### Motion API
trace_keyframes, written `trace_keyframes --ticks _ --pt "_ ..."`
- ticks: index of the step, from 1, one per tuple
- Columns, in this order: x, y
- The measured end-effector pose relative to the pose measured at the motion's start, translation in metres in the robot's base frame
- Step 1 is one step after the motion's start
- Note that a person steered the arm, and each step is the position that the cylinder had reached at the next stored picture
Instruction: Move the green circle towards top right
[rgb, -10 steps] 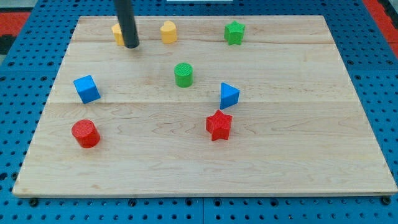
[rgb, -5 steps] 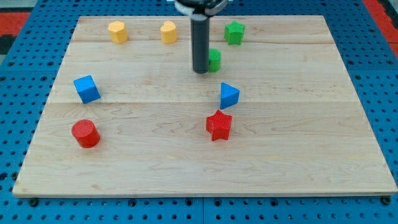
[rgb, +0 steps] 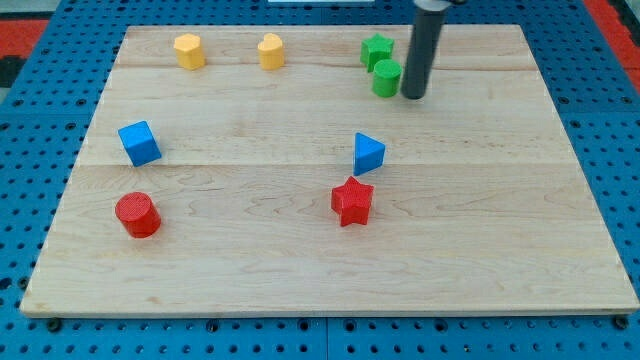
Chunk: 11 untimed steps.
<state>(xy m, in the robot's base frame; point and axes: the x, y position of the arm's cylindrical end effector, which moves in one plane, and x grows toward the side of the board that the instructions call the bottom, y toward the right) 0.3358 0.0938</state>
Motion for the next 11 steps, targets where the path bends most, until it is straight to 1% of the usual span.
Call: trace_keyframes --ticks 1,2,3,4,5,6,7,8,9,10,11 --pt "0.0 -0.067" --pt "-0.033 -0.07" --pt "-0.034 -0.04" --pt "-0.014 -0.062" --pt "-0.056 -0.008" --pt "-0.032 0.016" --pt "-0.013 0.024" --pt "-0.039 0.067" --pt "-0.055 0.098" --pt "-0.066 0.098" --pt "-0.034 0.103"
